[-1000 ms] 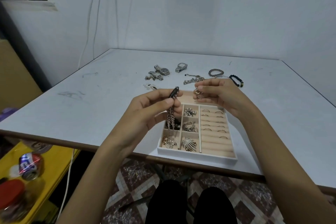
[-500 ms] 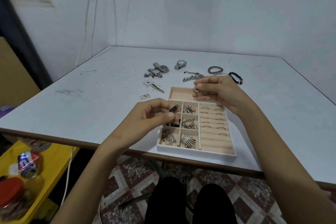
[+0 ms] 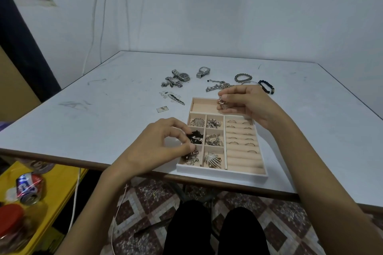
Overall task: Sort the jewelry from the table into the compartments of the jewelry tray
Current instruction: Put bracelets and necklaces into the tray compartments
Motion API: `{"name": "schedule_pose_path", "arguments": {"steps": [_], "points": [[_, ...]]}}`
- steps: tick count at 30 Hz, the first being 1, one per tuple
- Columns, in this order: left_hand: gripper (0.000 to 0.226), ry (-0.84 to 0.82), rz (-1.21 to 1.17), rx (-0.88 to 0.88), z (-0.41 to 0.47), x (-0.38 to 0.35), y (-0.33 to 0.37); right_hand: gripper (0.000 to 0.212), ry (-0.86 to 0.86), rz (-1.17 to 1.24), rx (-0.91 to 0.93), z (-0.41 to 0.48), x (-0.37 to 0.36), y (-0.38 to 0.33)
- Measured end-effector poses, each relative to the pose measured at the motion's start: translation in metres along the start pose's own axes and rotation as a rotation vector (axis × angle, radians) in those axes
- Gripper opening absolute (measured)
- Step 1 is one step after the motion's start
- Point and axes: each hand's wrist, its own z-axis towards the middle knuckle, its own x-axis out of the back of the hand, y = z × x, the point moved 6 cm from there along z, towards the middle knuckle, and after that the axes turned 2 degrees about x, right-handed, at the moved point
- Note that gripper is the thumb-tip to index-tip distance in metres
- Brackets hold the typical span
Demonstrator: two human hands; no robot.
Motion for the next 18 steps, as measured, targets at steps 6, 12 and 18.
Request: {"name": "schedule_pose_path", "arguments": {"steps": [6,12,18], "points": [[0.026,-0.007,0.098,-0.080,0.005,-0.004,-0.004,0.016,-0.006,-0.005,-0.003,-0.001,-0.002,0.000],[0.037,0.008,0.078,-0.138,0.009,-0.008,0.001,0.019,-0.010,-0.019,-0.002,-0.002,-0.003,-0.002],[0.029,0.149,-0.072,-0.046,0.024,0.001,-0.017,0.023,-0.024,-0.037,-0.005,-0.005,-0.007,-0.004]]}}
